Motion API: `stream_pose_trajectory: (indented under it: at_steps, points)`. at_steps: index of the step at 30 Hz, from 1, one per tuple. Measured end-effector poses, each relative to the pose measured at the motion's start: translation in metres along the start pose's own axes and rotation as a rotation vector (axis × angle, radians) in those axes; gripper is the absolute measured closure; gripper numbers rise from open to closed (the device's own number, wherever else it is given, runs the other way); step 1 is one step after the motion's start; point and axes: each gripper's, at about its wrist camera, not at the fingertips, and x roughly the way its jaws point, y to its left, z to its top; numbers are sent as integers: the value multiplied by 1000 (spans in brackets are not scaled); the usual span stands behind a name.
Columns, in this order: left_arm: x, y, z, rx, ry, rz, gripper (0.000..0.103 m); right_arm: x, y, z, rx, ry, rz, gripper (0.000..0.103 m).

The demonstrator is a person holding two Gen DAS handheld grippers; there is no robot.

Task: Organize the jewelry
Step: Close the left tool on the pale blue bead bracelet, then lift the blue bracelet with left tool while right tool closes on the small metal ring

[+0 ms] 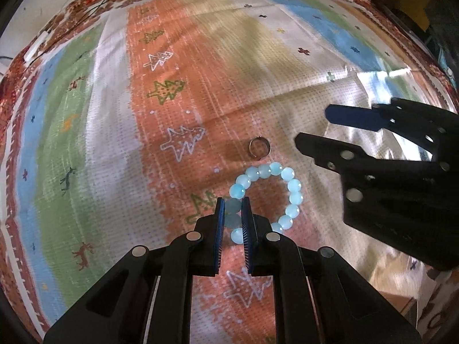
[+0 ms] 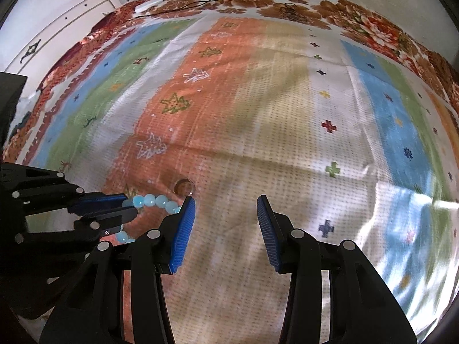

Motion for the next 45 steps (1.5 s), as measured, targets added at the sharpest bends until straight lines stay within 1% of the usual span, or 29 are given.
stream_pose_trajectory:
  at_steps: [4, 12, 18, 23, 33, 40, 45]
  points:
    - [-4, 5, -2, 1, -1, -4, 92, 6, 5, 3, -11, 9, 7, 58]
    - [-11, 21, -4, -32, -11, -27, 92, 19, 13, 15, -39, 25, 3, 58]
    - [-8, 24, -3, -31, -5, -28, 92, 31, 13, 17, -52, 49, -8, 58]
    - [-6, 24, -3, -27, 0, -30, 92, 35, 18, 23, -61, 50, 0, 58]
    - [-4, 27, -3, -30, 4, -26, 92, 34, 20, 24, -48, 63, 26, 58]
    - [-2, 27, -4, -32, 8, -23, 92, 27, 23, 27, -44, 46, 42, 58]
    - [0, 27, -5, -23, 15, -18, 92, 35, 26, 22, -57, 72, 50, 58]
